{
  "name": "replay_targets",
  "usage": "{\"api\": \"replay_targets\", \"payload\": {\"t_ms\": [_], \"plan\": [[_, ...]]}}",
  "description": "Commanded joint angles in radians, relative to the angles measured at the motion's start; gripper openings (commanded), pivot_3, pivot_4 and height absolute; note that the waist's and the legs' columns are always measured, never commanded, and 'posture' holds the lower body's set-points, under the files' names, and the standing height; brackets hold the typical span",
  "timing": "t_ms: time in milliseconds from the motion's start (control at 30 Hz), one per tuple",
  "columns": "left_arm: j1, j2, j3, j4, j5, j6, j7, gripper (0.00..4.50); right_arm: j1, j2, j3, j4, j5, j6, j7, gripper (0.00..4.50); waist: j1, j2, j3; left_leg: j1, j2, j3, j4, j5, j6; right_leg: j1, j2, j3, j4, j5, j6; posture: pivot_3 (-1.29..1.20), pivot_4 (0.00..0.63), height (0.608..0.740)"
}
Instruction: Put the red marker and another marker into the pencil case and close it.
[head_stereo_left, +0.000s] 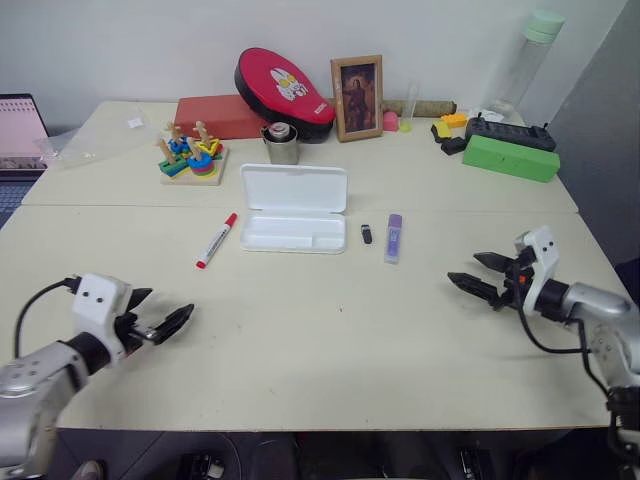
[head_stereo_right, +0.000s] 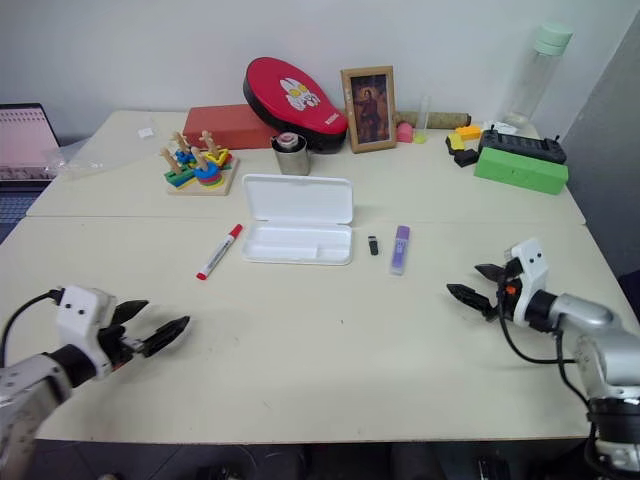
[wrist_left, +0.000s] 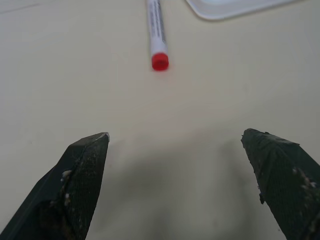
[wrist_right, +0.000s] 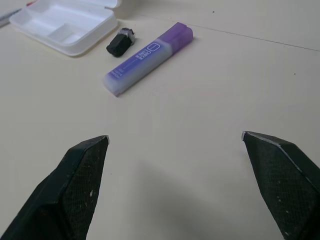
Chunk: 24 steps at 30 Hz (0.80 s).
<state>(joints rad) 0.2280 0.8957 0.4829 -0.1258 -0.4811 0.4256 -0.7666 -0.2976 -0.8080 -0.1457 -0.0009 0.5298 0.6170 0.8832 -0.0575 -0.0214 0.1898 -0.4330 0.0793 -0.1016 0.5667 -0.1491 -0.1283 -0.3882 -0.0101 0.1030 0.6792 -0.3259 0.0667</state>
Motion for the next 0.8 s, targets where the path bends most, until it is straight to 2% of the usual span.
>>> {"api": "replay_targets", "payload": {"t_ms": [33, 167, 233, 367, 800], "plan": [[0.011, 0.064, 0.076, 0.012, 0.008, -0.005, -0.074, 4.50, -0.054, -0.046, 0.033, -0.011, -0.008, 0.021, 0.075, 4.48, 0.000, 0.000, 0.000, 0.000, 0.000, 0.000, 0.000, 0.000, 0.000, 0.000, 0.000, 0.000, 0.000, 0.000, 0.000, 0.00, 0.150, 0.740], [0.022, 0.091, 0.093, 0.020, 0.026, 0.001, -0.106, 4.50, -0.084, -0.075, 0.064, -0.006, -0.027, 0.034, 0.111, 4.48, 0.001, 0.000, 0.000, 0.000, 0.000, 0.002, -0.005, 0.000, 0.000, -0.001, -0.001, 0.000, 0.000, -0.001, -0.002, 0.00, 0.150, 0.740], [0.021, 0.091, 0.090, 0.015, 0.036, 0.000, -0.113, 4.50, -0.090, -0.077, 0.073, 0.000, -0.037, 0.033, 0.122, 4.48, 0.001, 0.000, 0.000, 0.000, 0.000, 0.002, -0.008, 0.000, 0.000, -0.001, -0.001, 0.000, 0.000, 0.000, 0.003, 0.00, 0.150, 0.740], [0.005, 0.075, 0.081, -0.007, 0.036, 0.011, -0.114, 4.50, -0.103, -0.059, 0.090, 0.004, -0.046, 0.035, 0.132, 4.48, 0.000, 0.000, 0.000, 0.000, 0.000, 0.002, -0.010, 0.000, 0.000, -0.001, 0.000, -0.001, 0.000, -0.001, 0.003, 0.00, 0.150, 0.740], [-0.059, 0.062, -0.011, 0.010, 0.068, 0.020, -0.128, 4.50, -0.042, -0.055, 0.081, -0.016, -0.054, 0.038, 0.126, 4.48, 0.001, 0.000, 0.000, 0.000, 0.000, 0.002, -0.009, 0.000, 0.000, -0.001, 0.000, -0.001, 0.001, 0.000, 0.004, 0.00, 0.150, 0.740]]}}
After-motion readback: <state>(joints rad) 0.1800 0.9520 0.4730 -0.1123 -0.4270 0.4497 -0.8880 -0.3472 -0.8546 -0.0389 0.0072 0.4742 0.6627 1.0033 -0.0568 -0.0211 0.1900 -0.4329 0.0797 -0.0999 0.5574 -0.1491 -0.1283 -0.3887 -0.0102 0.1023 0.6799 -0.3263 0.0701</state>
